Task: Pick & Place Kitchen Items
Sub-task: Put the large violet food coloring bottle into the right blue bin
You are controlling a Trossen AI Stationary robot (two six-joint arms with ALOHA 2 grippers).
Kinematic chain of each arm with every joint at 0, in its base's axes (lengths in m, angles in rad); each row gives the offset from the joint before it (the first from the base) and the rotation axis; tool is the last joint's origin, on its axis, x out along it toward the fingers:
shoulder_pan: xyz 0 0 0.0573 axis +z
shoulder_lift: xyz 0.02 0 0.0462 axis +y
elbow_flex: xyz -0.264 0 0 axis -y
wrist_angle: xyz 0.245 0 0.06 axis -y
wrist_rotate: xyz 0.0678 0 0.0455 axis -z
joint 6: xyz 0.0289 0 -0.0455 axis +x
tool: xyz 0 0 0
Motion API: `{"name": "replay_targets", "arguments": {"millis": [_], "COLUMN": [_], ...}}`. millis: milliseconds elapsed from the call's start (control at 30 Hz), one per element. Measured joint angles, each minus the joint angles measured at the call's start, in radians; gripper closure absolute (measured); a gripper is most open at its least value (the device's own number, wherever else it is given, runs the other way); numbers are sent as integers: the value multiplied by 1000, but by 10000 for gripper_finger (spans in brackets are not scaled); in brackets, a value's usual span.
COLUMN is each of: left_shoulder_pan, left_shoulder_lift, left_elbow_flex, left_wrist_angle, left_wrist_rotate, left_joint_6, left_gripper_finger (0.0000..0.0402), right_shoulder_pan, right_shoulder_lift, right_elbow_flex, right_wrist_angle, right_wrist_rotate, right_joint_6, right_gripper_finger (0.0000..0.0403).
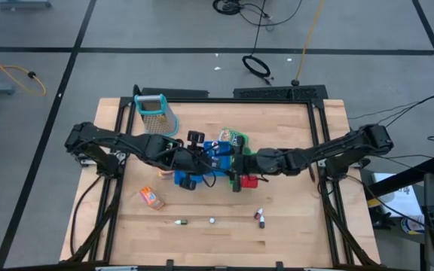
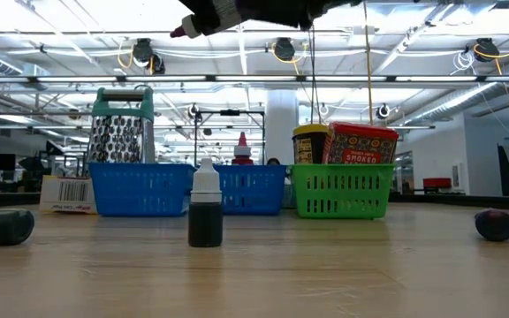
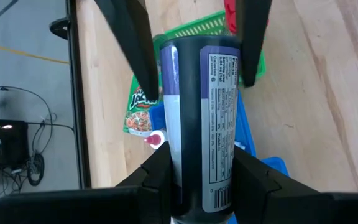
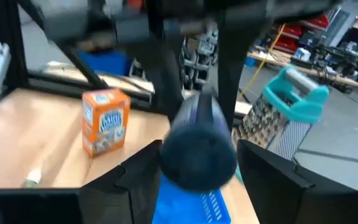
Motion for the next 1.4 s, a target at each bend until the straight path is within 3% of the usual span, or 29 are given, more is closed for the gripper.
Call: {"name": "replay_targets", "arguments": {"millis": [133,833,1100,1400], "left_shoulder_pan": [0,0,2,0], "left_shoulder_lift": [0,0,0,0], "left_elbow_flex": [0,0,0,0], "left_wrist_angle": [-2,0,3,3], "left_wrist_rotate": [-3,-5,-11,-11], "left_joint_6": [1,5,-4,-7], "left_gripper_finger": [293,293,293,293], "right_shoulder_pan": [-2,-20,-23,-20], "right_shoulder_lift": [-2,7,24,18], "right_elbow_flex": [14,17,17,16], "right_wrist_angle": [6,7,14,23], "right_wrist_rotate": [-60,-64,-60,-62], "right_joint_6": [2,6,6,-1], "right_gripper_finger": [191,194,264,265]}}
